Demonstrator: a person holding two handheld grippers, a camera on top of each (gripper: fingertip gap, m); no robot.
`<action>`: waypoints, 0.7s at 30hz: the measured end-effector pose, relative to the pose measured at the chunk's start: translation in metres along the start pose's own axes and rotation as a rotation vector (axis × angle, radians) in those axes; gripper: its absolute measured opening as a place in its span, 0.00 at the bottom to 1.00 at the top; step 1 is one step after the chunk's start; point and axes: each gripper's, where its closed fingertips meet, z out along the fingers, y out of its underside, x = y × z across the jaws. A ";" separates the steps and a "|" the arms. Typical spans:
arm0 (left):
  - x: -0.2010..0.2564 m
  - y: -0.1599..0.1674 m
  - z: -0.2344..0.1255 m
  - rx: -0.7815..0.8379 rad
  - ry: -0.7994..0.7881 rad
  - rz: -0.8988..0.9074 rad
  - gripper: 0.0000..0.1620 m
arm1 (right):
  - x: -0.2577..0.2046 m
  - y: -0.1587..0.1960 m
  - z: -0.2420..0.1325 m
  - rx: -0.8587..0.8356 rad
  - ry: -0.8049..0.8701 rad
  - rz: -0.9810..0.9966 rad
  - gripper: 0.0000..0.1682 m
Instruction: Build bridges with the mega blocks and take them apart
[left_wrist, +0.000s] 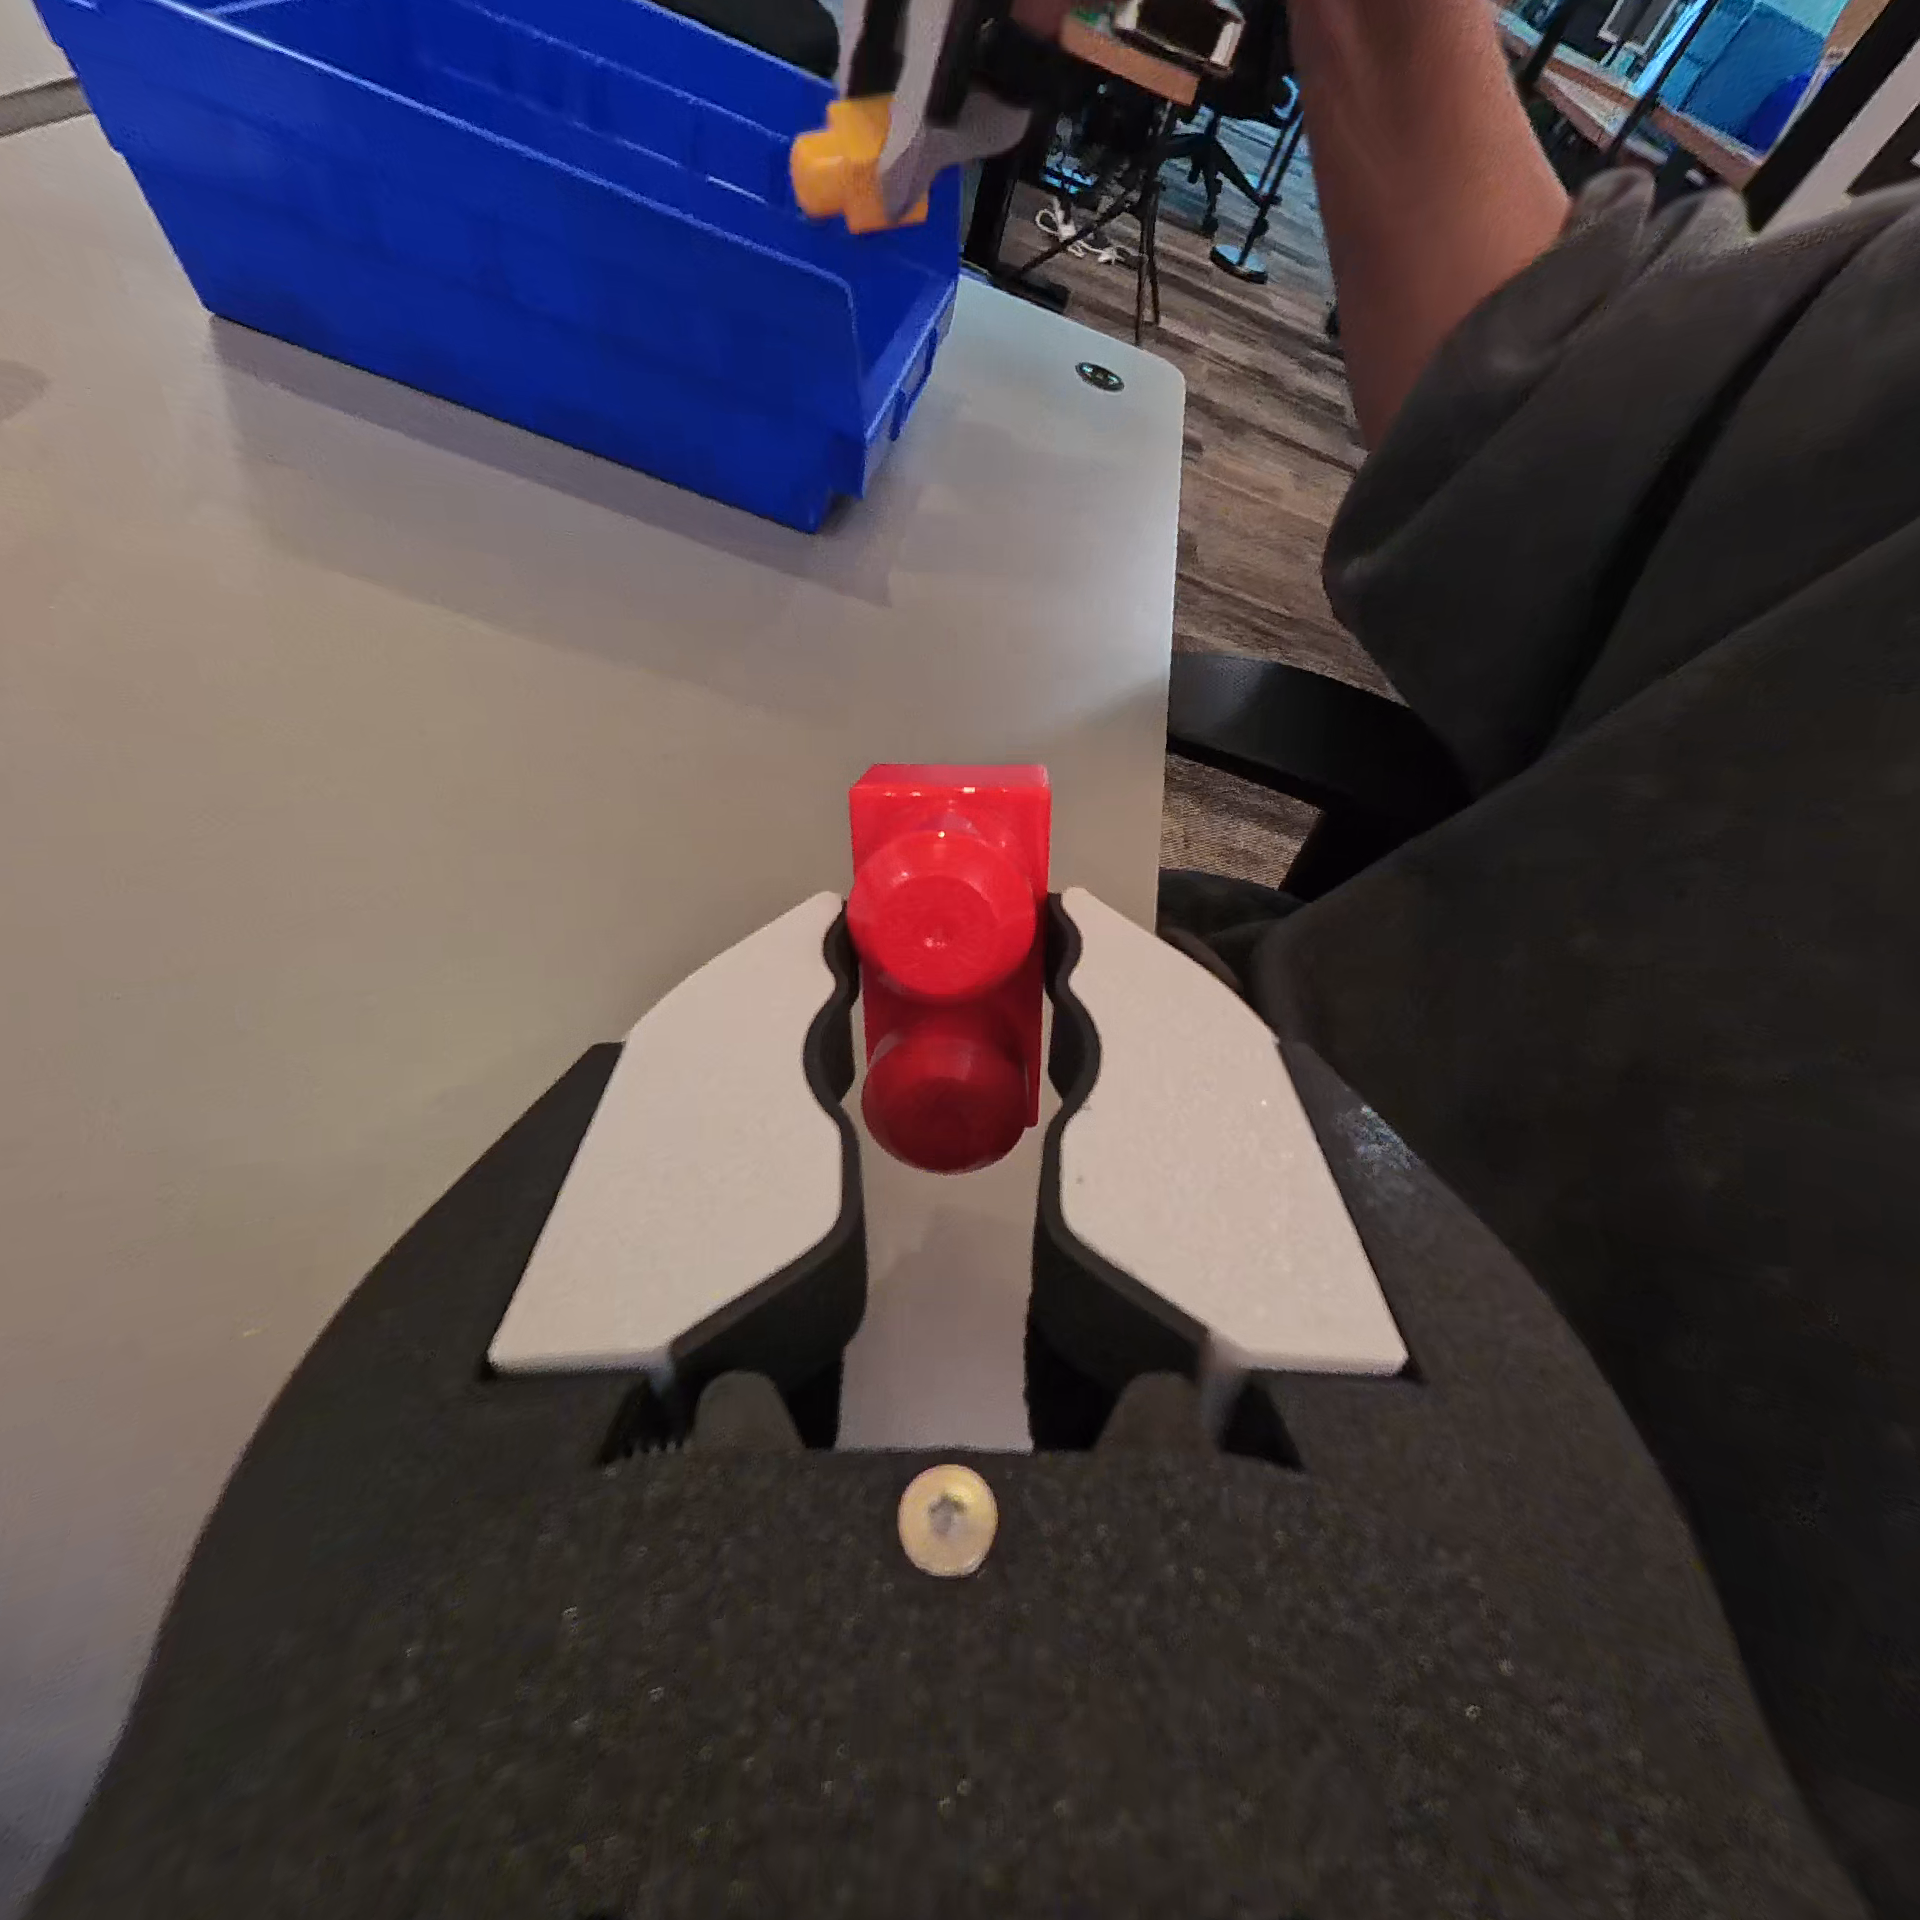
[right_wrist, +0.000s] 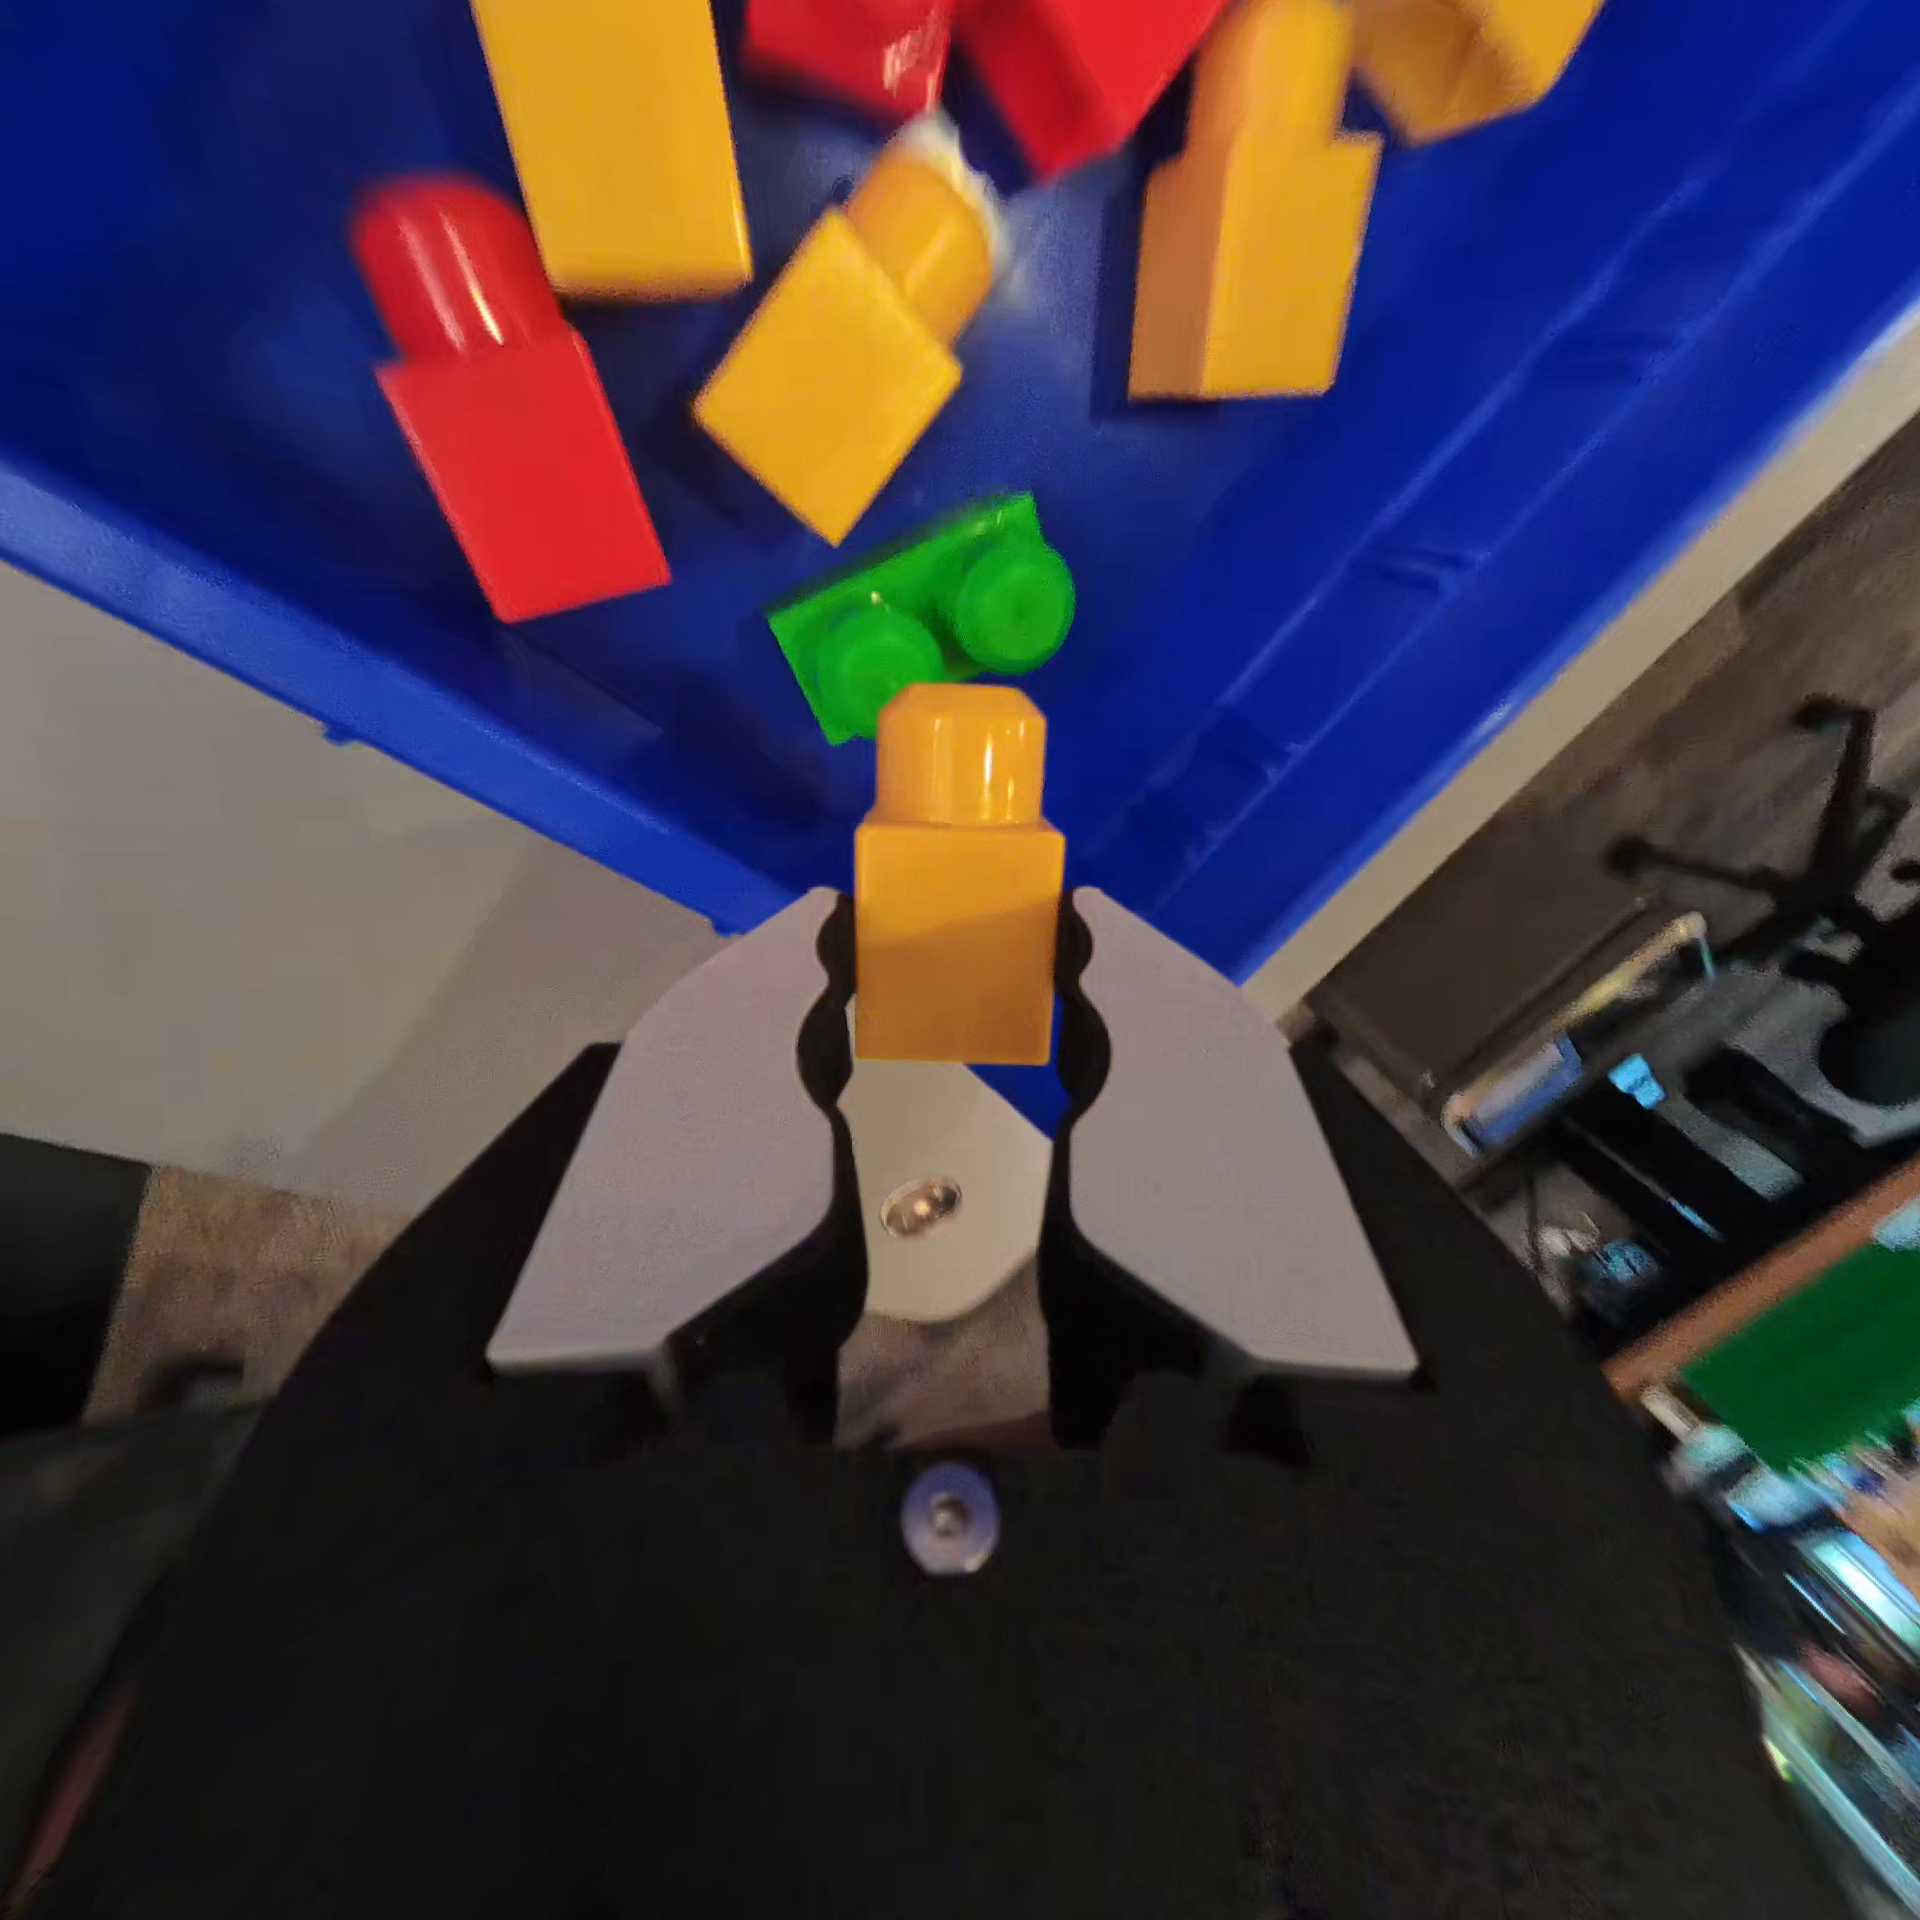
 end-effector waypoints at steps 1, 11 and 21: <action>0.002 0.000 0.001 -0.002 0.006 0.003 0.21 | 0.000 0.001 0.008 -0.075 0.001 -0.023 0.22; 0.013 0.004 0.001 -0.025 0.018 0.032 0.20 | 0.001 -0.004 0.063 -0.403 -0.048 -0.040 0.22; 0.005 0.002 -0.002 -0.009 -0.001 0.015 0.21 | 0.004 0.004 0.022 -0.204 0.074 0.053 0.30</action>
